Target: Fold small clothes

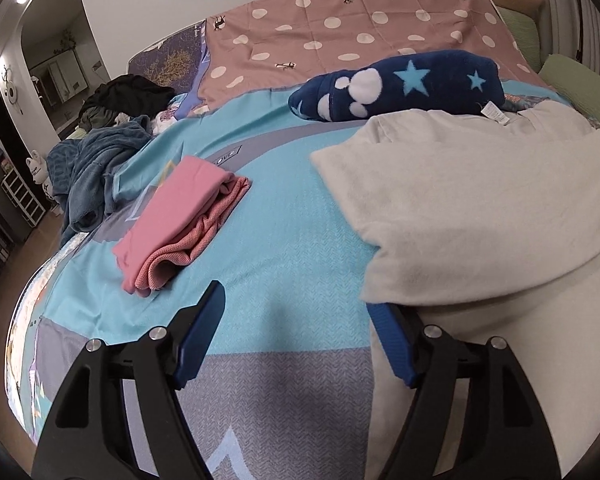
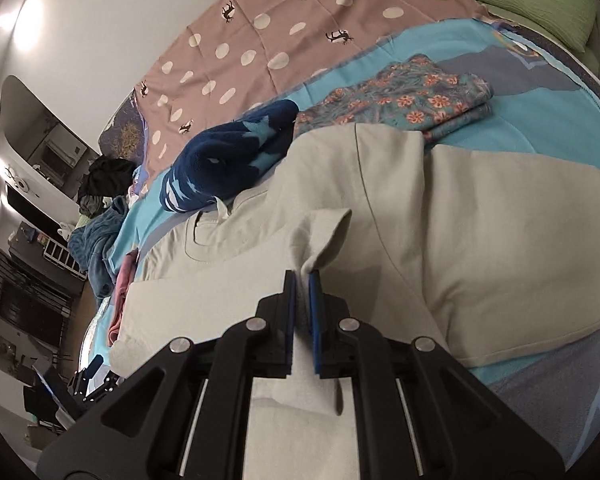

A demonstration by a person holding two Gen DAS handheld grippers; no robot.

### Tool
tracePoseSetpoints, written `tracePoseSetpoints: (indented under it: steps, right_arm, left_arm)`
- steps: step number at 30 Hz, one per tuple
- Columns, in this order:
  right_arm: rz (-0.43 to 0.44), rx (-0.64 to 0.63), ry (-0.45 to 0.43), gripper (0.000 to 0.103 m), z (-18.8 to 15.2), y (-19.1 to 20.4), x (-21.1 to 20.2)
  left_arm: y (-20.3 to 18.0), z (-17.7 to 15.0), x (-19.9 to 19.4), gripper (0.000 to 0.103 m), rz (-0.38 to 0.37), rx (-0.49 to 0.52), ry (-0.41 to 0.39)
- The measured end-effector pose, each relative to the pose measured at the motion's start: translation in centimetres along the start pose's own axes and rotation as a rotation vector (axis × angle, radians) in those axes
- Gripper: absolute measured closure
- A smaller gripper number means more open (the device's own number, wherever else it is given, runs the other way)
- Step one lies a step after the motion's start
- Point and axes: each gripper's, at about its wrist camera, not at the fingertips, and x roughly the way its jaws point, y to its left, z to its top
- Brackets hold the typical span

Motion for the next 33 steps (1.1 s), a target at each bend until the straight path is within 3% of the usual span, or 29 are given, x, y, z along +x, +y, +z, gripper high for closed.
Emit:
tracePoseSetpoints:
  steps: [2, 4, 7, 10, 12, 17, 19, 24, 26, 29, 31, 32, 33]
  right_arm:
    - [-0.019, -0.017, -0.006, 0.087, -0.1, 0.2, -0.3]
    - [-0.158, -0.032, -0.02, 0.078, 0.0, 0.2, -0.7]
    - [-0.245, -0.034, -0.05, 0.077, 0.5, 0.1, -1.3]
    - [-0.196, -0.089, -0.066, 0.076, 0.7, 2.1, -1.4]
    - [-0.131, -0.197, -0.041, 0.071, 0.6, 5.6, -0.4]
    - [0.041, -0.5, 0.109, 0.066, -1.4, 17.5, 5.0]
    - [0.068, -0.599, 0.155, 0.065, -2.7, 22.0, 7.7]
    - [0.077, -0.762, 0.293, 0.058, -5.9, 31.8, 15.5]
    - [0.029, -0.829, 0.321, 0.054, -7.0, 34.4, 18.5]
    - [-0.04, -0.883, 0.37, 0.049, -8.2, 36.6, 21.8]
    - [-0.089, -0.913, 0.403, 0.049, -8.9, 37.3, 23.7]
    - [-0.115, -0.937, 0.419, 0.059, -9.4, 37.4, 24.7]
    - [-0.143, -0.959, 0.421, 0.077, -9.7, 37.5, 25.4]
  left_arm:
    - [0.0, -0.2, 0.1, 0.045, -0.017, 0.0, 0.017]
    - [-0.1, -0.6, 0.1, 0.052, -0.044, 0.0, 0.035]
    - [0.2, -1.1, -0.1, 0.057, -0.089, -0.023, 0.047]
    - [0.9, -1.3, -0.1, 0.057, -0.133, -0.06, 0.053]
    - [1.3, -1.5, 0.3, 0.057, -0.166, -0.095, 0.064]
    - [2.2, -1.7, 0.8, 0.075, -0.259, -0.178, 0.07]
    - [2.4, -1.8, 0.7, 0.078, -0.287, -0.189, 0.064]
    - [2.7, -1.9, -0.3, 0.077, -0.405, -0.229, 0.038]
    - [3.2, -1.5, -0.5, 0.059, -0.437, -0.256, 0.02]
    - [3.4, -0.4, 0.1, 0.055, -0.44, -0.257, 0.003]
    - [3.3, 0.1, 0.9, 0.056, -0.469, -0.251, 0.008]
    - [3.1, 0.3, 1.6, 0.061, -0.509, -0.253, 0.024]
    - [3.0, 0.3, 2.2, 0.072, -0.549, -0.257, 0.04]
